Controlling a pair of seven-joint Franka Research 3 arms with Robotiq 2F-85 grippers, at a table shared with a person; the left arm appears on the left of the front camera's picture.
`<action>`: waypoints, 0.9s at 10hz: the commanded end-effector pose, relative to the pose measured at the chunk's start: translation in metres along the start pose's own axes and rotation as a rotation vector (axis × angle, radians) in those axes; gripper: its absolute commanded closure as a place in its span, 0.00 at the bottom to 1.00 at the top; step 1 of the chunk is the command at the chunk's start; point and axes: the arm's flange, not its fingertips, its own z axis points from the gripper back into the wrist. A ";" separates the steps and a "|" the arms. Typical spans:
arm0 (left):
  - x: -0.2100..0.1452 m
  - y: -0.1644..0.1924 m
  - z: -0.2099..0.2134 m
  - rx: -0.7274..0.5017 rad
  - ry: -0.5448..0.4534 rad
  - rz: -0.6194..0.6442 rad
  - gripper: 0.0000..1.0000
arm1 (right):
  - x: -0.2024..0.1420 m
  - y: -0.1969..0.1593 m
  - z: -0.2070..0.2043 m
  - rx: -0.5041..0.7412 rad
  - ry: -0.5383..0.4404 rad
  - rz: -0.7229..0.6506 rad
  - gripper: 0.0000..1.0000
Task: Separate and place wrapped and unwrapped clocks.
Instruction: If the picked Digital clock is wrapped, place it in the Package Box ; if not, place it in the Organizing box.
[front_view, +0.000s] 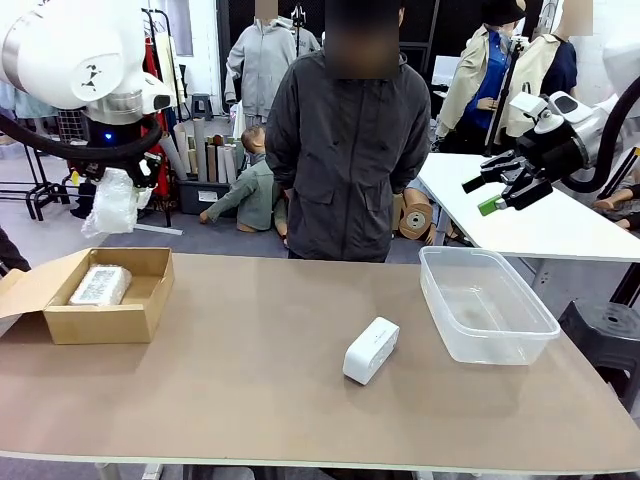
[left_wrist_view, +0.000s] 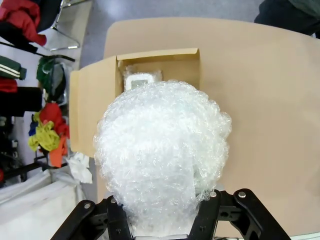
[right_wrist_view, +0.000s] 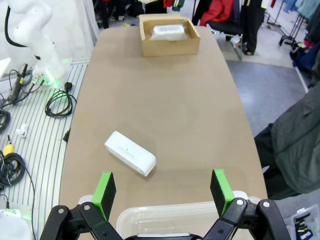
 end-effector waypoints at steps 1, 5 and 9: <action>0.003 0.008 -0.012 0.014 0.017 -0.040 1.00 | 0.001 0.002 0.000 -0.003 -0.002 0.002 0.00; 0.009 0.025 -0.048 -0.024 0.061 0.010 1.00 | 0.001 0.002 0.000 -0.003 -0.002 0.002 0.00; 0.010 0.044 -0.076 -0.058 0.078 0.049 1.00 | 0.001 0.002 0.000 -0.003 -0.002 0.002 0.00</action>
